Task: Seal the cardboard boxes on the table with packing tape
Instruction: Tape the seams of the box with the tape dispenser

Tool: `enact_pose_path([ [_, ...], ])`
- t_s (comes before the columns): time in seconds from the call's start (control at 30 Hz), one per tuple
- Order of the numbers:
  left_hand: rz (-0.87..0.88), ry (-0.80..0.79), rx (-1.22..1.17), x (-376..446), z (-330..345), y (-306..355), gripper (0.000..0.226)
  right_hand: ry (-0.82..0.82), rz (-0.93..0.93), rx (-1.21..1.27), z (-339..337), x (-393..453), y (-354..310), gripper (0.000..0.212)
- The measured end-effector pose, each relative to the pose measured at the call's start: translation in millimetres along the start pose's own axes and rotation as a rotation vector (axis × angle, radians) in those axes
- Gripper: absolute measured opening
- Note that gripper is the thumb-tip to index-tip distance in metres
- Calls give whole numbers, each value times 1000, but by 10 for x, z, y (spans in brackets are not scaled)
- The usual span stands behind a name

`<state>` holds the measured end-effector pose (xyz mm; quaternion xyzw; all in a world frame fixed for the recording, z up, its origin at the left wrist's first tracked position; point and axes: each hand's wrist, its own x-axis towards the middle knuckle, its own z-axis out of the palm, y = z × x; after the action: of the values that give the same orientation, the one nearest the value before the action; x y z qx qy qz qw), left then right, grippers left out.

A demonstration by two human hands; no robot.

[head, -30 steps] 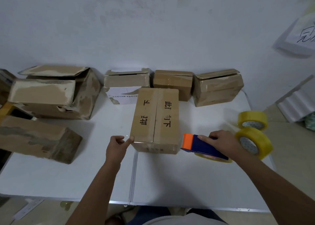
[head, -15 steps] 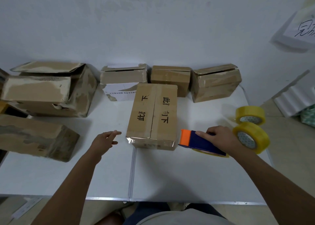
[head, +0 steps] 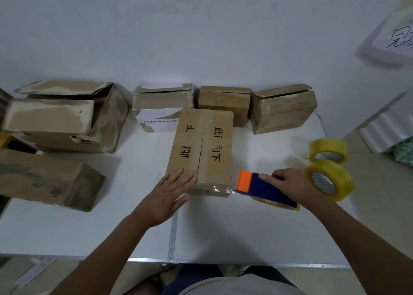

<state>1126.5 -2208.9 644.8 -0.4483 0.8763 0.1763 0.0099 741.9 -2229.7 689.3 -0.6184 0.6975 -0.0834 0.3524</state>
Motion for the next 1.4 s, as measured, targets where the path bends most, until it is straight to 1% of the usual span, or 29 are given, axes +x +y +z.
enact_pose_path([
  [0.07,28,26,1,40,-124,-65,54,-17,-10,-11,18,-17,4,48],
  [0.17,50,131,45,390,-363,143,53,-17,-14,-7,54,-40,27,49],
  [0.2,56,120,44,569,-415,272,56,-17,-17,-7,64,-45,37,50],
  [0.27,81,28,34,902,-428,525,61,-23,-17,-20,58,-56,46,49],
  [0.33,82,-53,80,1110,-298,589,61,-28,-19,-34,32,-84,56,44],
  [0.37,73,-65,109,1148,-217,565,60,-29,-23,-28,17,-99,66,42],
  [0.5,65,-7,203,1130,-37,433,57,-68,4,49,-2,-169,123,33],
  [0.6,64,-20,174,1151,-19,428,55,-91,17,43,17,-226,155,38],
  [0.83,82,-3,179,1159,7,412,57,34,6,-54,84,-333,108,48],
  [0.93,81,4,157,1165,23,407,56,58,16,-115,118,-348,80,52],
  [1.03,91,-1,154,1161,33,397,55,46,18,-135,101,-368,52,52],
  [1.27,90,-26,140,1168,4,402,63,0,-7,-60,25,-397,94,46],
  [1.4,98,-10,139,1169,10,396,59,-10,-24,-82,-113,-435,208,49],
])
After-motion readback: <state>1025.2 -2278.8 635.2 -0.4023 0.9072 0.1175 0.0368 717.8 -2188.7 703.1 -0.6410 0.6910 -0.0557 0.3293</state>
